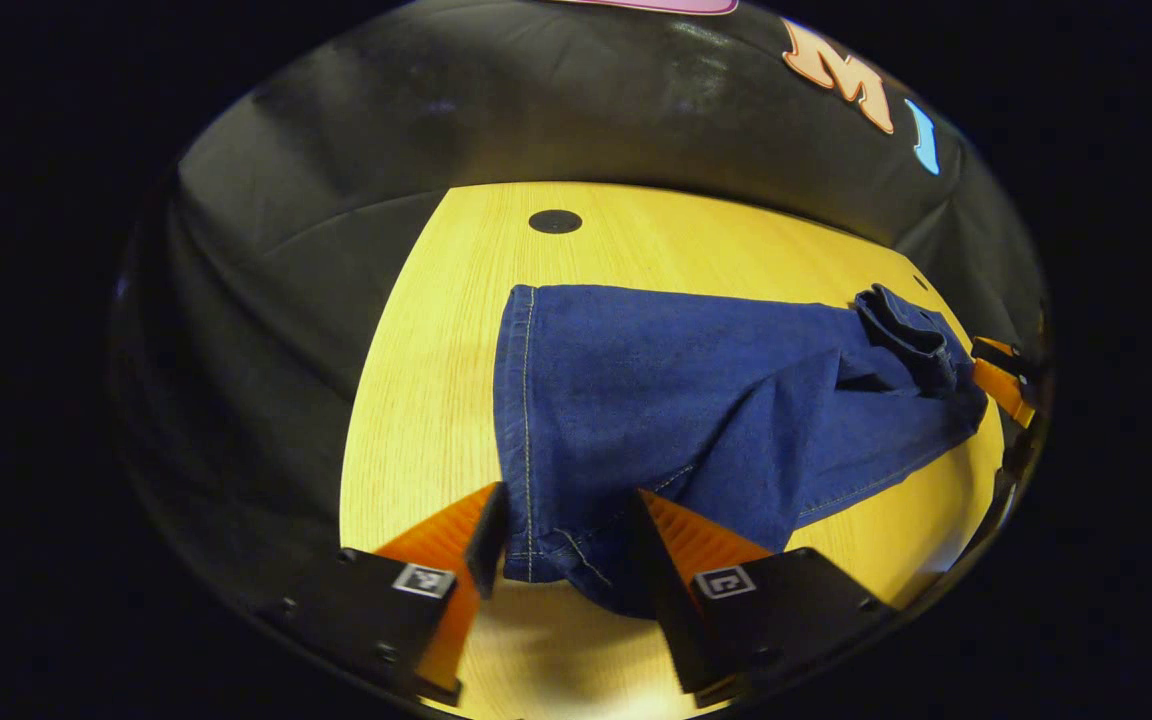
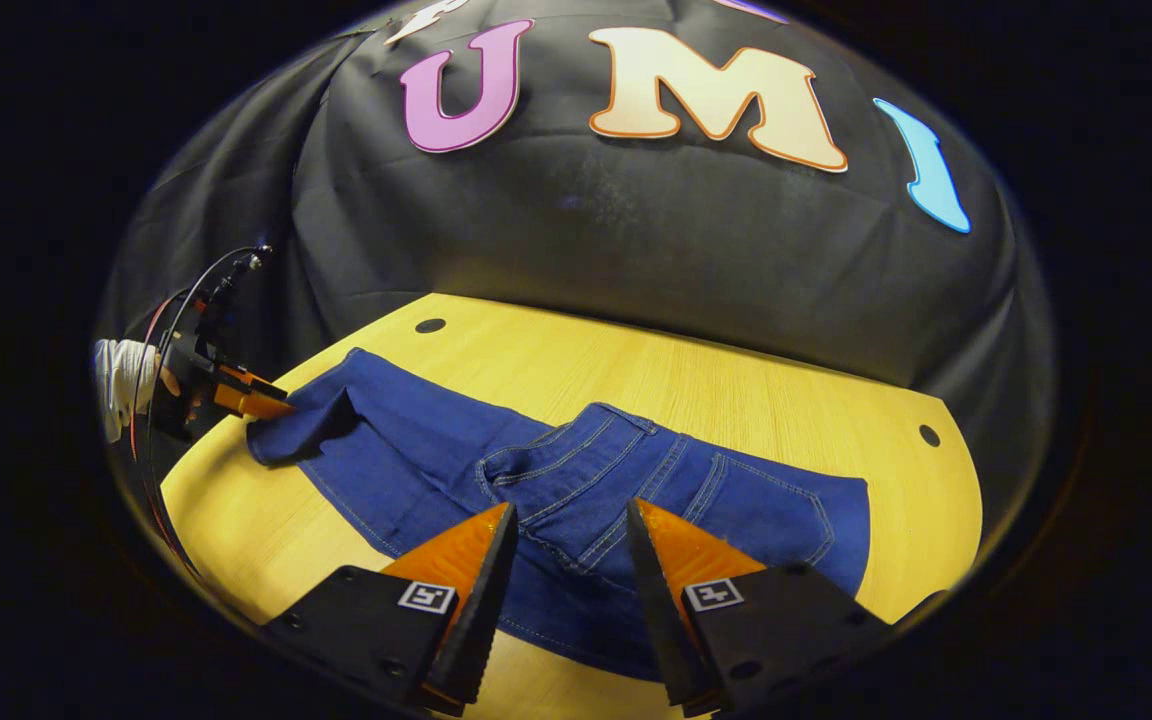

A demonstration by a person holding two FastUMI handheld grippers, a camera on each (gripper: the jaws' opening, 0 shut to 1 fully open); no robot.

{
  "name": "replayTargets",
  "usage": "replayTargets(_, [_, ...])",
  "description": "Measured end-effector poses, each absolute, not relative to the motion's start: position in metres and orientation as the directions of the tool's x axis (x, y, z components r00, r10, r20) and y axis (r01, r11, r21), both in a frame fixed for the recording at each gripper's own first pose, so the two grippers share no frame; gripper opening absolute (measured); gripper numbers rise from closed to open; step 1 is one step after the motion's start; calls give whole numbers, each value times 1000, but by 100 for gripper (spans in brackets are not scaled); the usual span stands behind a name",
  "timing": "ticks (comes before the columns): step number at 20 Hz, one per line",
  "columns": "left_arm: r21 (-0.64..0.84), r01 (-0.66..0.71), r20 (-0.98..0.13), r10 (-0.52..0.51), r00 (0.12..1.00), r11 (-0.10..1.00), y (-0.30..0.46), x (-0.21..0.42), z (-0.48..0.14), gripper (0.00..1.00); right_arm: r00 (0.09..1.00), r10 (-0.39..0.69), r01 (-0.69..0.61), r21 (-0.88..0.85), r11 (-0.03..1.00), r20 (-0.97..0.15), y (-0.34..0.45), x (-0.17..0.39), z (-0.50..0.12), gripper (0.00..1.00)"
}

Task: Grasp the waist and the cuffs of the jeans and fold them to make the two legs overlap; first hold the waist and fold one-third of the jeans toward the cuffs, then hold the cuffs and fold the remaining one-third in the same direction to finish folding.

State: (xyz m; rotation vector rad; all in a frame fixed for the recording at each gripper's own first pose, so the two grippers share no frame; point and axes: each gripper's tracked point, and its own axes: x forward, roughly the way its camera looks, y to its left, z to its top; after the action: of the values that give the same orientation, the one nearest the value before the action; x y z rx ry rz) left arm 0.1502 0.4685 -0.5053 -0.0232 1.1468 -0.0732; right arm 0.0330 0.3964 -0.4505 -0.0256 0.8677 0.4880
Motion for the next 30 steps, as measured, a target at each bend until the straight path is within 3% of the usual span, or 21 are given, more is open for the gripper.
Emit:
replayTargets(3, [-38,25,-920,-45,390,999,460,154,-505,11,557,398,-414,171,894,-729,389,36,-446,72])
replayTargets(4, [-26,32,-928,-35,371,999,459,152,-505,9,559,398,-409,176,895,-727,387,37,-444,72])
replayTargets(5, [-18,32,-936,-29,352,999,457,152,-505,0,562,399,-406,179,896,-724,384,37,-441,72])
replayTargets(7, [-54,14,-948,-55,314,998,441,147,-496,0,576,397,-404,173,898,-715,375,39,-434,72])
replayTargets(8, [-85,-9,-943,-77,325,996,430,149,-489,0,582,398,-404,173,898,-709,369,39,-429,64])
replayTargets(11, [-221,-128,-916,-160,368,967,393,159,-457,0,590,403,-406,174,897,-699,351,37,-420,72])
replayTargets(13, [-317,-161,-873,-221,434,935,365,172,-425,0,601,399,-408,164,898,-693,334,37,-412,72])
replayTargets(14, [-330,-151,-861,-232,452,932,354,178,-417,0,608,399,-409,160,898,-687,326,37,-407,68])
replayTargets(15, [-325,-132,-854,-231,466,936,343,183,-412,0,613,400,-410,158,898,-682,318,36,-403,72])
replayTargets(16, [-321,-107,-853,-239,464,941,331,186,-406,0,618,399,-411,155,898,-677,311,35,-398,68])
replayTargets(17, [-333,-81,-843,-259,471,939,314,191,-398,0,624,398,-413,150,899,-672,303,33,-394,72])
replayTargets(21, [-344,6,-814,-301,497,939,255,210,-375,0,651,388,-411,128,903,-653,272,28,-379,72])
replayTargets(22, [-349,33,-806,-318,500,936,238,218,-368,0,658,385,-405,127,905,-648,264,27,-375,68])
replayTargets(24, [-373,80,-778,-359,516,924,201,230,-352,0,670,372,-389,123,913,-642,245,23,-369,72])
replayTargets(26, [-389,140,-751,-402,524,911,164,240,-338,0,682,358,-372,119,920,-637,226,18,-364,68])
replayTargets(29, [-413,218,-726,-464,508,884,102,253,-333,0,697,332,-345,109,932,-635,193,14,-358,68])
replayTargets(30, [-422,242,-720,-485,497,874,80,256,-334,0,701,320,-334,104,937,-637,181,10,-357,72])
